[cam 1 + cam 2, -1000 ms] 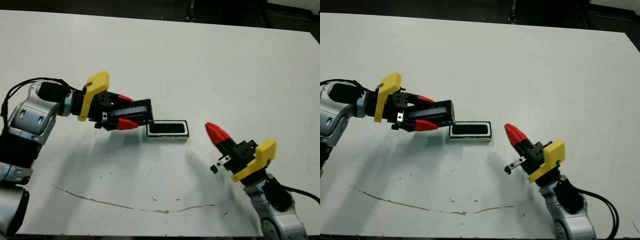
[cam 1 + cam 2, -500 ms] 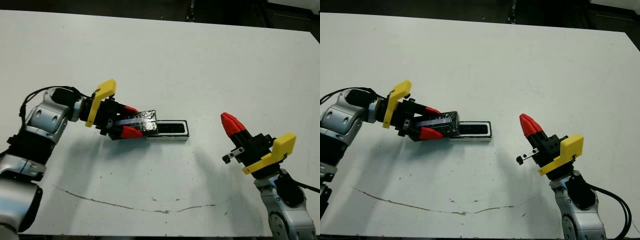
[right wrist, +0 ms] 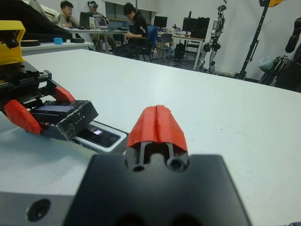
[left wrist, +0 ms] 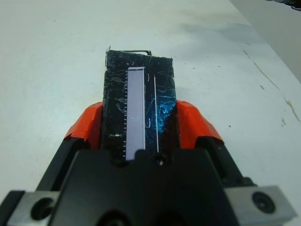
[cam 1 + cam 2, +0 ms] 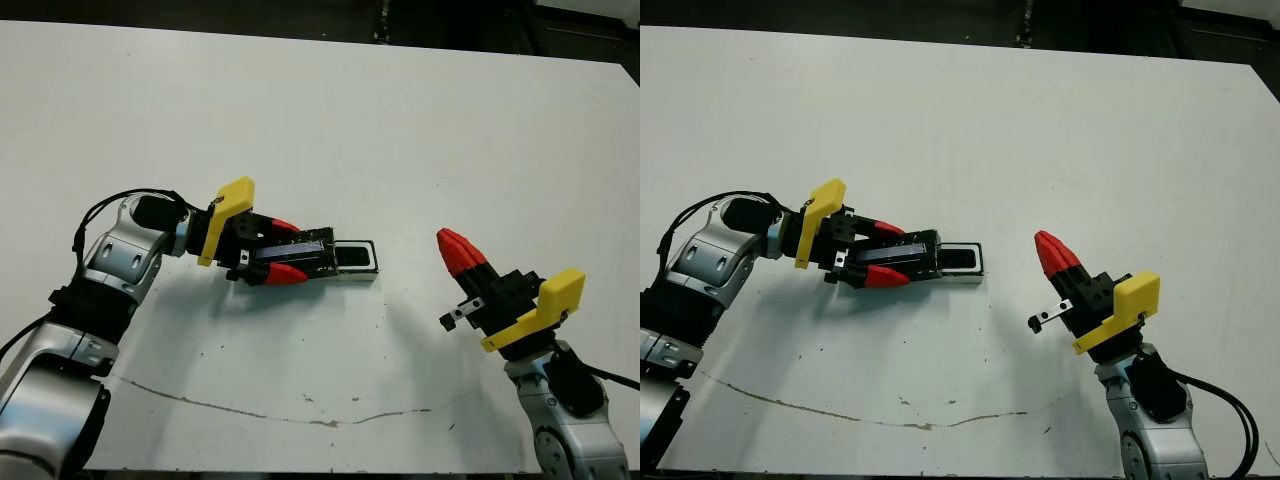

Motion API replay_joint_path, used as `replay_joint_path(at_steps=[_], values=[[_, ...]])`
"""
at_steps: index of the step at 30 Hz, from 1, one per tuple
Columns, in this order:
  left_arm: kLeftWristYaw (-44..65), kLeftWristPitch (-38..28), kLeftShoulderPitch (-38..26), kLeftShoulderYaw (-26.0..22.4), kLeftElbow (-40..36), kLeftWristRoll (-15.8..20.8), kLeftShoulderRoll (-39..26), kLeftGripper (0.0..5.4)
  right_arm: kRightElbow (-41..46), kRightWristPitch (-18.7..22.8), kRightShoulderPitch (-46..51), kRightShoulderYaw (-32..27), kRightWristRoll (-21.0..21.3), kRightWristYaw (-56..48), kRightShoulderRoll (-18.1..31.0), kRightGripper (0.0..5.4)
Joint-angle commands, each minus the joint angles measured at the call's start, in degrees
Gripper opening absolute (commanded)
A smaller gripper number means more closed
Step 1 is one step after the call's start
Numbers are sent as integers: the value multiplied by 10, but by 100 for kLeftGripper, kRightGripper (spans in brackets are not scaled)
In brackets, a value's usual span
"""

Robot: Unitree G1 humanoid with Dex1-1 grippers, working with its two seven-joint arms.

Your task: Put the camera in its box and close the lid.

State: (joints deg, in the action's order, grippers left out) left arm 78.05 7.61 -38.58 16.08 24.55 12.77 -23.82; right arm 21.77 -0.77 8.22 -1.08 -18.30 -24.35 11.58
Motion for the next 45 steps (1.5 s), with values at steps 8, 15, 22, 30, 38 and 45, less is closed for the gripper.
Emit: replay_joint_path(at_steps=[8,15,22,30,38,45], values=[[-23,2,29,10,13,-15,20,311,-1,0,10,0,1,-2,5,0],[-34,-28,18,15,52,-29,36,311,-2,-2,11,0,2,-2,5,0],[-41,-44,-7,22,101,-39,67,311,-1,-1,11,2,3,-1,5,0],[-30,-74,-34,36,151,-57,97,311,-5,-7,12,1,3,-2,4,0],[-21,-90,-61,54,196,-79,126,311,-4,0,12,-2,-3,-5,6,0],[-8,-103,-82,61,239,-84,168,311,-14,-16,9,-5,-8,-11,1,0]])
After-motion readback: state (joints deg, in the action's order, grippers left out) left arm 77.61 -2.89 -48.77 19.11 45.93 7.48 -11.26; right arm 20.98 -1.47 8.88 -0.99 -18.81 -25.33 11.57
